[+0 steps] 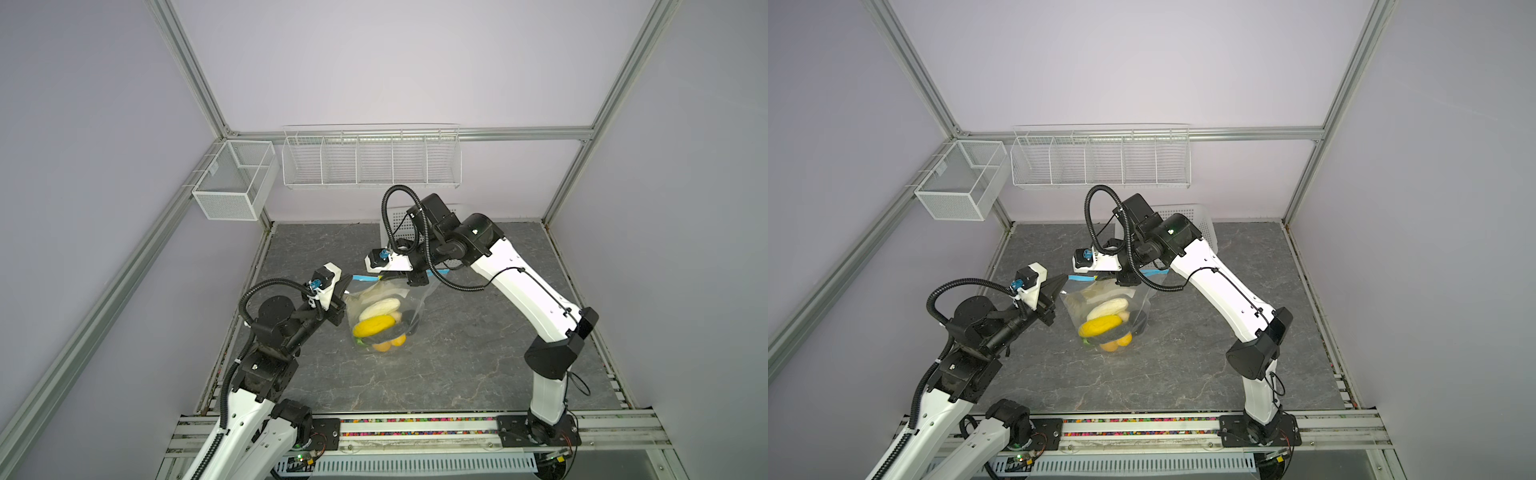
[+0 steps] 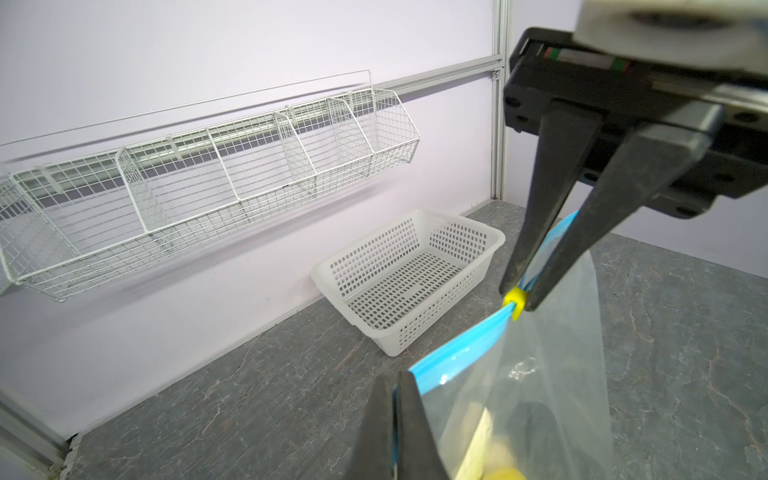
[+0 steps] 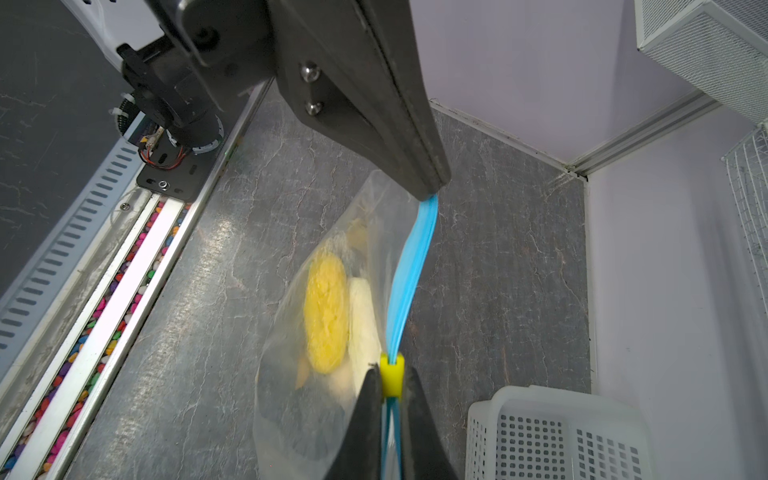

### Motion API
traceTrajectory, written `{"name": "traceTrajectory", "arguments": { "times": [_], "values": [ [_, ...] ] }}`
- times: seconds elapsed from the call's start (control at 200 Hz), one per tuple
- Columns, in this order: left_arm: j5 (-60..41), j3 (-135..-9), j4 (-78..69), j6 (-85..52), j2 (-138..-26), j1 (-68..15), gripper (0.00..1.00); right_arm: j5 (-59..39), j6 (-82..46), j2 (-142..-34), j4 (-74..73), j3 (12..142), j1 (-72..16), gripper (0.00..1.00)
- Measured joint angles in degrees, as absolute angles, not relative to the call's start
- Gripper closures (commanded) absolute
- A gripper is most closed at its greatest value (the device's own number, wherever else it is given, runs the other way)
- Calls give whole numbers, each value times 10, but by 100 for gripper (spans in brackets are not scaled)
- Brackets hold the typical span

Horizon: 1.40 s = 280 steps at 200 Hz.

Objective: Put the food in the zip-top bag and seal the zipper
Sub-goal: 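Pull the yellow slider along the blue zipper toward the left gripper with the right gripper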

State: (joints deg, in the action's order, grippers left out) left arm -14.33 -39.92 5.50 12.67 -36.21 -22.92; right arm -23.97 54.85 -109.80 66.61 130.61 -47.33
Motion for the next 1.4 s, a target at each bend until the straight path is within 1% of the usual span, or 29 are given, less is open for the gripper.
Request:
{"name": "traceTrajectory", "arguments": {
  "times": [0.79, 1.399],
  "values": [
    [2, -392, 45, 114, -366, -229, 100, -240, 540, -1104, 666, 1306, -455, 94],
    [73, -391, 40, 112, -368, -229, 100, -241, 537, -1104, 664, 1295, -438, 94]
  ]
}}
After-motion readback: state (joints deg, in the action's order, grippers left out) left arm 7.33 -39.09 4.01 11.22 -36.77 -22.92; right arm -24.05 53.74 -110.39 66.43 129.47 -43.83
